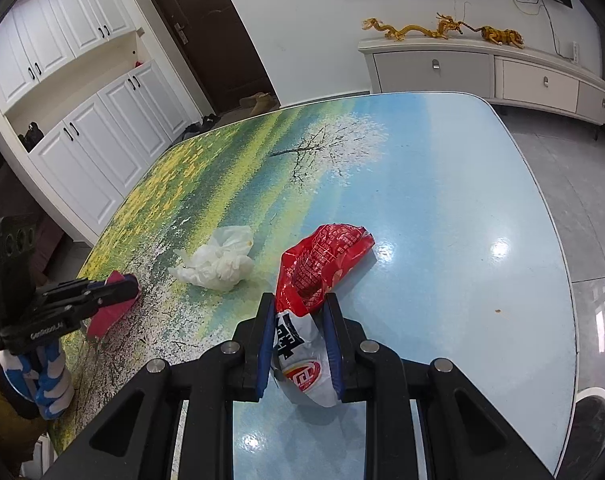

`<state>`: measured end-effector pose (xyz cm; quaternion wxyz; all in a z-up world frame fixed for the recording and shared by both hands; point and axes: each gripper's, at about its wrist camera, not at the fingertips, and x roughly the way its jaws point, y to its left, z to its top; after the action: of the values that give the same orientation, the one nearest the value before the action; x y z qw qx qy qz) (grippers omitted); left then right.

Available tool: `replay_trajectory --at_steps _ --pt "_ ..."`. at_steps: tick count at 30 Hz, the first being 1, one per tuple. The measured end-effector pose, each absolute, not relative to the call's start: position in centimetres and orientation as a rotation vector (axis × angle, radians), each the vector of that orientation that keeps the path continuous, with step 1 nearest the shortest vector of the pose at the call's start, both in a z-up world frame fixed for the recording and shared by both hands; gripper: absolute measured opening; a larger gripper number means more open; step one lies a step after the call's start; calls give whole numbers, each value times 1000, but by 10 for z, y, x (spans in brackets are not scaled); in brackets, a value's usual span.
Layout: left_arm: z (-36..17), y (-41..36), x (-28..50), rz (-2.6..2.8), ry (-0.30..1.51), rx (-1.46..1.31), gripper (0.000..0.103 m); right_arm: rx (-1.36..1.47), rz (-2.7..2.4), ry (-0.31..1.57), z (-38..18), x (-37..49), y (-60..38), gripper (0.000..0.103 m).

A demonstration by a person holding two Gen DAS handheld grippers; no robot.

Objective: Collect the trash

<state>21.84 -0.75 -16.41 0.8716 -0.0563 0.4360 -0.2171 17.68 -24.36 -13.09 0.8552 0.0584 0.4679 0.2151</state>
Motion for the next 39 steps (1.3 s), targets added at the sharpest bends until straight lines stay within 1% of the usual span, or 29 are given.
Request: replay_trajectory --at_steps 13,22,31,36,39 --pt "-163 6 234 -398 901 -178 6 117 484 968 -129 193 -238 22" --pt "-162 3 251 -404 908 -195 6 145 498 968 -130 184 -244 22" --pt "-147 -34 267 -465 895 -197 7 169 484 963 -127 174 -265 22" --pt "-139 -70 266 -525 886 -123 7 200 471 956 -126 168 -278 22" --pt "-146 -87 270 -529 908 -90 10 216 465 951 -124 165 -282 22"
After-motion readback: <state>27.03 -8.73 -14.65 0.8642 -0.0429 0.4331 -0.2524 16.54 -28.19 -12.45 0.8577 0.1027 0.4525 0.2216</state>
